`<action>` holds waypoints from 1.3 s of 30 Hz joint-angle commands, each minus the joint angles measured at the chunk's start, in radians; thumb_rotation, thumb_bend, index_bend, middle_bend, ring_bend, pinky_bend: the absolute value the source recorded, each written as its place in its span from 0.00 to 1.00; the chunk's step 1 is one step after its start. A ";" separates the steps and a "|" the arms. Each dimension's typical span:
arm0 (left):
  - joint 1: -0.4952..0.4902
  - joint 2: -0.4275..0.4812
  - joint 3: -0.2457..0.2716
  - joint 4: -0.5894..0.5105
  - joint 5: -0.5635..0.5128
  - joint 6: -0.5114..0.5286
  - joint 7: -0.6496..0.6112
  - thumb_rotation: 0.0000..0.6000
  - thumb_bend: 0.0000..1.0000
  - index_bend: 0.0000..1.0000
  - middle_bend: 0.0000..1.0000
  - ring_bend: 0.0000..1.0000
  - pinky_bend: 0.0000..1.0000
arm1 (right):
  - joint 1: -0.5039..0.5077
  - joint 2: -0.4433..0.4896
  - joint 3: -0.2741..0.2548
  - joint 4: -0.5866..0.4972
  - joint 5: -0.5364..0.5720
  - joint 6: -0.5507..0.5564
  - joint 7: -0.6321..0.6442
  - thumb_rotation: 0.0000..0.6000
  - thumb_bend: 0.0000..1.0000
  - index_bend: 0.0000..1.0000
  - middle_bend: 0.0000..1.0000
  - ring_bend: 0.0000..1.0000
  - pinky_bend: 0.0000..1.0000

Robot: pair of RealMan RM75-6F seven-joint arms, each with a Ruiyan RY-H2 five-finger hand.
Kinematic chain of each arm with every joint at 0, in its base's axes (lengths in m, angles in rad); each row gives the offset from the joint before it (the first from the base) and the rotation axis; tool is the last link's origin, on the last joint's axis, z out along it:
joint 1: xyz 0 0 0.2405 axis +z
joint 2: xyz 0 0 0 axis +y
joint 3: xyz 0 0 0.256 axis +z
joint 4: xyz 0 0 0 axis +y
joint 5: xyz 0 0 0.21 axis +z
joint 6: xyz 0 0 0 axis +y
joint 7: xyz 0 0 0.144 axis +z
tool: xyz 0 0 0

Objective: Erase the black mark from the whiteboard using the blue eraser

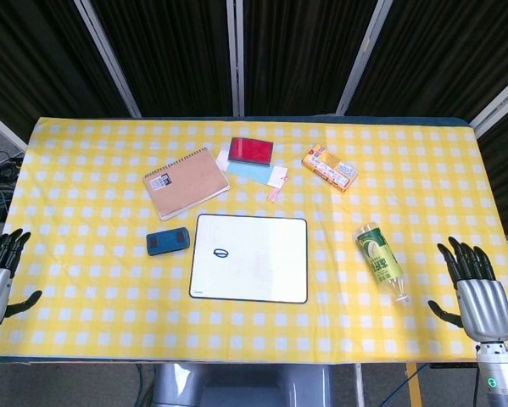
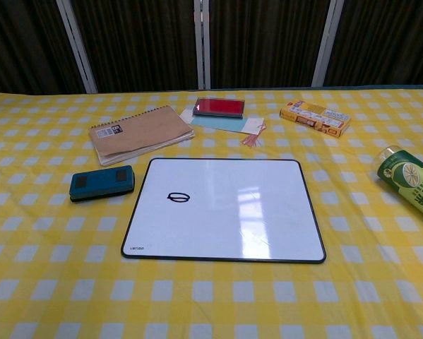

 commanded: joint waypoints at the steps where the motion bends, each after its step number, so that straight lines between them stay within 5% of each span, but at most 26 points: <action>1: 0.000 0.003 0.004 0.001 0.003 0.009 -0.006 1.00 0.21 0.00 0.00 0.00 0.00 | 0.002 -0.001 -0.001 0.005 0.004 0.006 -0.001 1.00 0.06 0.00 0.00 0.00 0.00; 22: -0.022 -0.016 -0.033 -0.008 -0.050 -0.013 0.035 1.00 0.21 0.00 0.00 0.00 0.00 | 0.018 -0.023 -0.008 0.016 -0.015 -0.012 0.018 1.00 0.06 0.00 0.00 0.00 0.00; 27: -0.077 0.000 -0.073 -0.040 -0.088 -0.072 0.068 1.00 0.22 0.12 0.00 0.00 0.03 | 0.016 -0.015 -0.017 0.007 -0.030 -0.008 0.035 1.00 0.05 0.00 0.00 0.00 0.00; 32: -0.222 0.005 -0.136 -0.089 -0.262 -0.301 0.158 1.00 0.22 0.21 0.00 0.00 0.06 | 0.008 0.002 -0.023 -0.008 -0.054 0.014 0.074 1.00 0.06 0.00 0.00 0.00 0.00; 39: -0.359 -0.025 -0.166 -0.144 -0.551 -0.433 0.329 1.00 0.22 0.20 0.00 0.00 0.06 | 0.002 0.022 -0.022 -0.017 -0.061 0.030 0.115 1.00 0.05 0.00 0.00 0.00 0.00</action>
